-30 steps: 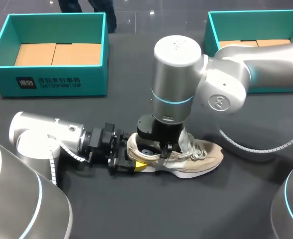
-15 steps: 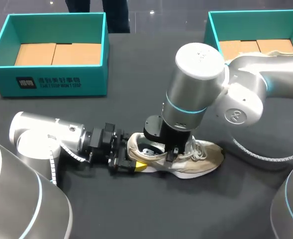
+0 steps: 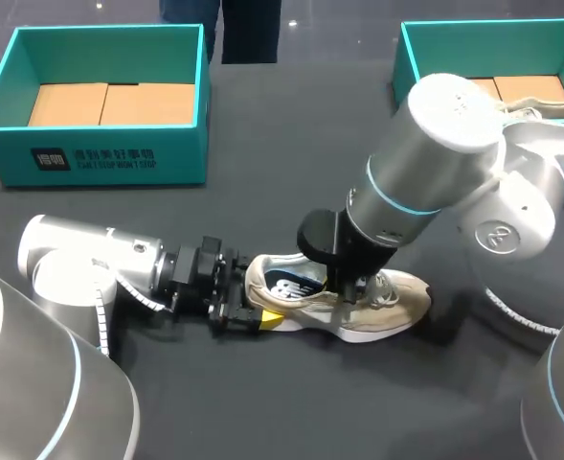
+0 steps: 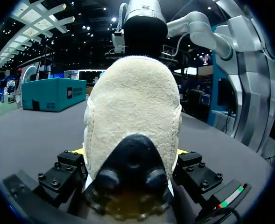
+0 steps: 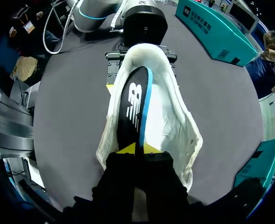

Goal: Take the shoe out of the shoebox, open the shoe tongue, remove and reinsert the insole, then place the shoe into the shoebox

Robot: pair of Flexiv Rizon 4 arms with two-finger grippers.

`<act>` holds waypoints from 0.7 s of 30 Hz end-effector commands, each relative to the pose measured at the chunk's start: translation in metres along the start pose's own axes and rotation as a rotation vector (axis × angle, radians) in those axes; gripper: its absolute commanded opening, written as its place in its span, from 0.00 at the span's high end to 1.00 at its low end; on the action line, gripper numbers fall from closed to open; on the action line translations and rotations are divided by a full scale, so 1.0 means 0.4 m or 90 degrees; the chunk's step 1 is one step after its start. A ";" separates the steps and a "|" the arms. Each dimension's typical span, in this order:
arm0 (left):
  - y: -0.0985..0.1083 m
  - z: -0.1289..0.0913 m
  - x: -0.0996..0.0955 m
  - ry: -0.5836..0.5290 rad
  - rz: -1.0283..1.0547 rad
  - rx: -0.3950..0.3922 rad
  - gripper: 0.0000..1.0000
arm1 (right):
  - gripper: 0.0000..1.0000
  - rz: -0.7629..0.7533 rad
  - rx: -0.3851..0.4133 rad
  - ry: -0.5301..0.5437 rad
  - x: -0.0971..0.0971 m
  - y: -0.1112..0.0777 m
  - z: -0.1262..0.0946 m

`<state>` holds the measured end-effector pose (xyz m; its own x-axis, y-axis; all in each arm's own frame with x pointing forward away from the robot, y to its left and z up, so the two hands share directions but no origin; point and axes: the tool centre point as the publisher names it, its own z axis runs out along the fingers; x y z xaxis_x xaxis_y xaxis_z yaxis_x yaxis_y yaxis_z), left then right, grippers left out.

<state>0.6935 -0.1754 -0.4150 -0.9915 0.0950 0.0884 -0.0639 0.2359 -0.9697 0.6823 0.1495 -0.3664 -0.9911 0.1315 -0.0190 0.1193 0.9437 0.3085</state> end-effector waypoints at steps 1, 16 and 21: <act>0.002 -0.001 -0.001 -0.001 0.000 -0.001 1.00 | 1.00 -0.009 -0.072 -0.002 0.002 -0.028 -0.021; 0.002 -0.001 -0.001 -0.001 0.000 -0.001 1.00 | 1.00 -0.088 -0.109 0.006 -0.013 0.005 -0.048; 0.002 -0.001 -0.001 -0.001 0.000 -0.001 1.00 | 1.00 -0.116 -0.107 0.008 -0.022 0.027 -0.062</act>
<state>0.6940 -0.1751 -0.4153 -0.9916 0.0943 0.0887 -0.0642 0.2363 -0.9696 0.6896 0.1479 -0.3431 -0.9960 -0.0325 -0.0832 -0.0675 0.8839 0.4627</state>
